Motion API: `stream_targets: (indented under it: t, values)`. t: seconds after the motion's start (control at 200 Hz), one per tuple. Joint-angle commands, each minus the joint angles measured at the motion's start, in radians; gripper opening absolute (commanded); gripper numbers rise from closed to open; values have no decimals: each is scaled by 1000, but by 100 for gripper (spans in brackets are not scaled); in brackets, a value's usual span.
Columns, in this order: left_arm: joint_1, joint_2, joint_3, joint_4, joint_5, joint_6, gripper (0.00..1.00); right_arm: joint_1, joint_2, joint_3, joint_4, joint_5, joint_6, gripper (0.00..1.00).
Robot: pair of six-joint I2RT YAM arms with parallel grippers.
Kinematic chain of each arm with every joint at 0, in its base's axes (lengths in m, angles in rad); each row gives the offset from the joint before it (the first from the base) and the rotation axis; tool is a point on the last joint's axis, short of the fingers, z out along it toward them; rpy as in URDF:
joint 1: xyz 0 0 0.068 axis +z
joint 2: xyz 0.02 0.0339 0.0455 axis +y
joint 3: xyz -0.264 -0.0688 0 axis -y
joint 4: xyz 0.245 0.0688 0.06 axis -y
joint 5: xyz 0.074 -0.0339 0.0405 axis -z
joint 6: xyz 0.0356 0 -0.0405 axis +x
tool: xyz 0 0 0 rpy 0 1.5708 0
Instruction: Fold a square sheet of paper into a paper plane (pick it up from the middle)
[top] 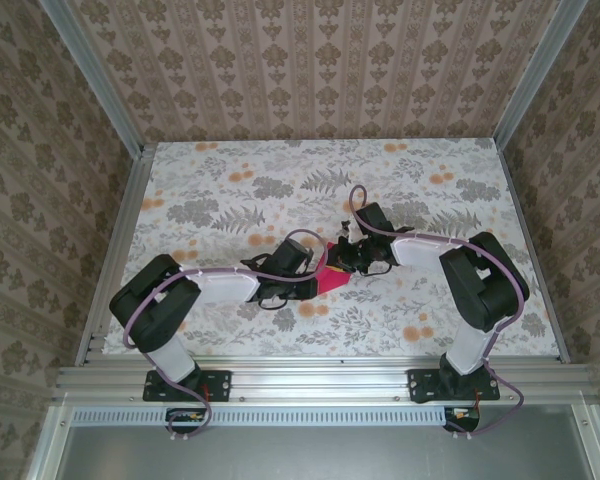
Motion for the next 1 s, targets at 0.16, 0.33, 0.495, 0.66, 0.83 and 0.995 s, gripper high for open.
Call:
stream_targets:
  t: [0.16, 0.33, 0.495, 0.66, 0.83, 0.995]
  values:
    - [6, -2, 6, 38, 58, -16, 0, 3, 3, 19, -21, -19, -7, 18]
    - [14, 12, 3, 81, 98, -57, 0, 25, -6, 21, -12, -61, -15, 20]
    - [18, 24, 5, 93, 114, -71, 1, 29, 17, 21, -14, -31, -9, 20]
    - [19, 8, 6, 52, 95, -54, 12, 23, 42, 19, -23, 18, -6, 19]
    - [19, -13, 8, 0, 71, -20, 21, 21, 43, 27, -28, 21, -9, 18]
    - [18, -10, 13, -21, 66, -3, 21, 21, 45, 35, -32, 17, -10, 18]
